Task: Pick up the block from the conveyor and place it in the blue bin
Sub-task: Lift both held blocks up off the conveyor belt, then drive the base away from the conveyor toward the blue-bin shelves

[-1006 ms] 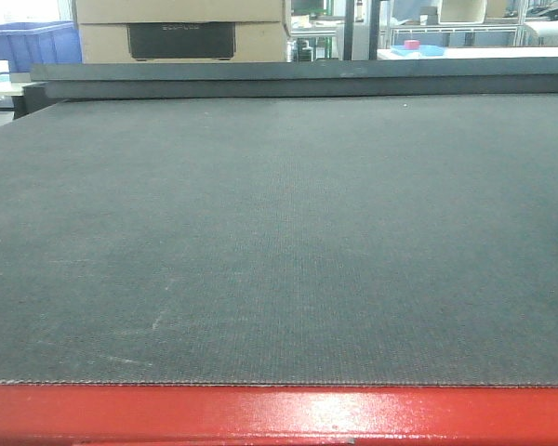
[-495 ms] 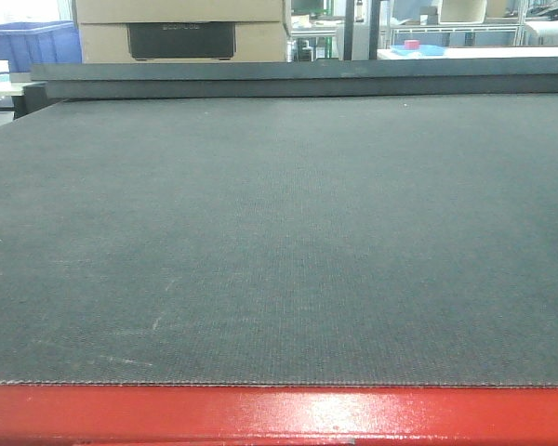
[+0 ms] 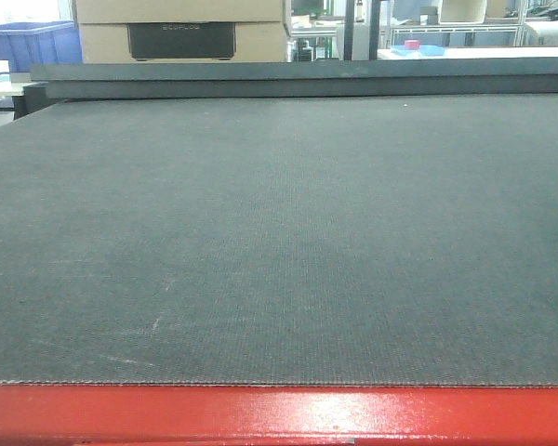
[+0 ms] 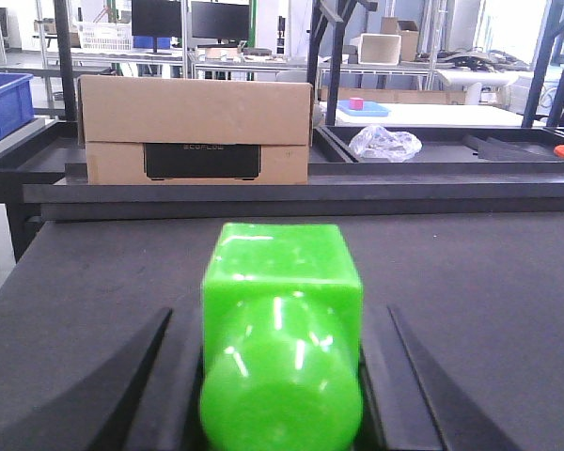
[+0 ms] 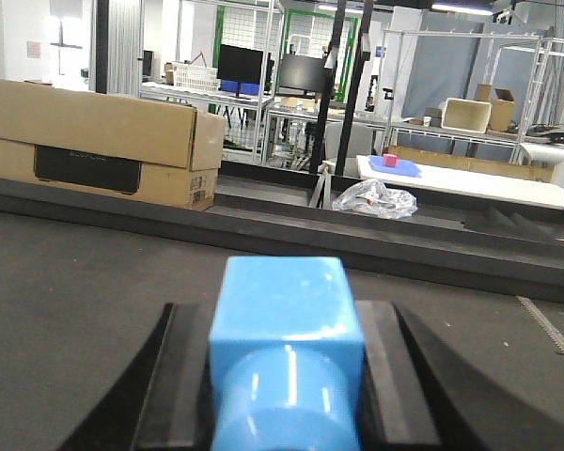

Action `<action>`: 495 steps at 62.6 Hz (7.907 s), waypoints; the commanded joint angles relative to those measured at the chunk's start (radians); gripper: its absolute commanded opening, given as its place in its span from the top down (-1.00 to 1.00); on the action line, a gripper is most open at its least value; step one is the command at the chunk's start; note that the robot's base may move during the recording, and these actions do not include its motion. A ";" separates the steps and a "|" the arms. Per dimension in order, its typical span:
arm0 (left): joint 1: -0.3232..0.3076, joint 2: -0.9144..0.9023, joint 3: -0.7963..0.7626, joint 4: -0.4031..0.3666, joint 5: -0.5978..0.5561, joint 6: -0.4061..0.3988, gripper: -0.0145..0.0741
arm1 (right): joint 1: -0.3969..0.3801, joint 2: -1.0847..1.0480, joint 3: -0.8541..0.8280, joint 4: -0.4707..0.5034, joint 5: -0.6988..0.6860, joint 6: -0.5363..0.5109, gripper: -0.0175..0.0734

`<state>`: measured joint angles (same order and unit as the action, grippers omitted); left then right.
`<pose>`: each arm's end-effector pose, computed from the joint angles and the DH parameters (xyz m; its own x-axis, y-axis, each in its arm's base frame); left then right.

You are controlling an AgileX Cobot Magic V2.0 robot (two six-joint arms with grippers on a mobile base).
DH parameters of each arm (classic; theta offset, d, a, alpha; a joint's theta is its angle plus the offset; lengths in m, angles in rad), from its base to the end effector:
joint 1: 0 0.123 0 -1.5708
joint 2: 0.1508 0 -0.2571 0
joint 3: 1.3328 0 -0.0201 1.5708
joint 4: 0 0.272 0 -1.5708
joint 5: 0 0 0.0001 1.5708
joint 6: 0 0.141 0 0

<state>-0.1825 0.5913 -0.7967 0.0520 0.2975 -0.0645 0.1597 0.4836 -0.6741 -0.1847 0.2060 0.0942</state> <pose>0.2031 -0.0353 0.3937 -0.0069 -0.0138 -0.9999 0.1664 0.9859 -0.0147 0.1879 0.0249 0.3798 0.0844 -0.0740 -0.9937 -0.1151 0.9898 -0.0835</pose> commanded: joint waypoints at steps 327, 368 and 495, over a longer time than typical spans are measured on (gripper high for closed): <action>-0.007 -0.006 -0.002 0.004 -0.025 0.001 0.92 | 0.002 -0.005 0.003 -0.005 -0.012 -0.006 0.97; -0.007 -0.006 -0.002 0.004 -0.032 0.001 0.92 | 0.002 -0.005 0.003 -0.005 -0.012 -0.006 0.97; -0.007 -0.006 -0.002 0.004 -0.032 0.001 0.92 | 0.002 -0.005 0.003 -0.005 -0.012 -0.006 0.97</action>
<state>-0.1825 0.5890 -0.7967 0.0538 0.2867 -0.0645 0.1597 0.4836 -0.6741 -0.1847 0.2060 0.0942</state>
